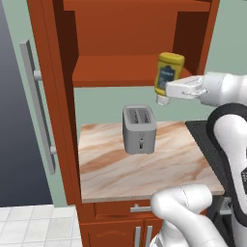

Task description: Move the mustard and mayonnaise from the cabinet to the dining counter.

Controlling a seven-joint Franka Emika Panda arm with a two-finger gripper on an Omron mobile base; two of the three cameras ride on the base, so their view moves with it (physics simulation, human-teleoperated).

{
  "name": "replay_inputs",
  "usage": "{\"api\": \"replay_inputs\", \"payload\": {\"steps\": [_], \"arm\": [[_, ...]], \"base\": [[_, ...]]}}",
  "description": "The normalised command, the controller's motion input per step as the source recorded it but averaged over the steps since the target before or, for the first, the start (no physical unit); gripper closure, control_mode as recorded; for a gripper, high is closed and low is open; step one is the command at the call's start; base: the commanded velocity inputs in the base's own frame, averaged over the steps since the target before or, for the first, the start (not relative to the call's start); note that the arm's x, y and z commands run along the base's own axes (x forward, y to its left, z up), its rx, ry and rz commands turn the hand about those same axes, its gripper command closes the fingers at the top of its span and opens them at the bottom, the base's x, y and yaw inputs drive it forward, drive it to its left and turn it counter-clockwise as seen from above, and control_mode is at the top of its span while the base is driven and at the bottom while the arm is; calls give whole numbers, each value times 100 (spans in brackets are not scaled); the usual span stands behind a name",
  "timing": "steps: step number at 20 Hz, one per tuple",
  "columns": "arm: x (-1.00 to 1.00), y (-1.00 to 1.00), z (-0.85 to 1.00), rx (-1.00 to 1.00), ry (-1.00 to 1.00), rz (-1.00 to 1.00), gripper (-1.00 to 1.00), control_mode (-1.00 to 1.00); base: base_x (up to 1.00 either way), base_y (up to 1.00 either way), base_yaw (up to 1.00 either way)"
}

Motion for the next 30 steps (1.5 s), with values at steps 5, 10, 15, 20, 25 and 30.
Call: {"api": "replay_inputs", "payload": {"steps": [5,10,15,20,25,30], "arm": [[-74,-24,-12,2,3,-8,100,-100],[-69,-22,-19,-1,0,-6,100,-100],[-48,-16,-20,-7,2,-7,100,-100],[-24,-6,-11,-6,10,-6,100,-100],[0,0,0,0,1,0,100,-100],[0,0,0,0,0,0,100,100]], "base": [[0,0,0],[0,0,0],[0,0,0],[0,0,0],[0,0,0],[-17,2,-1]]}}
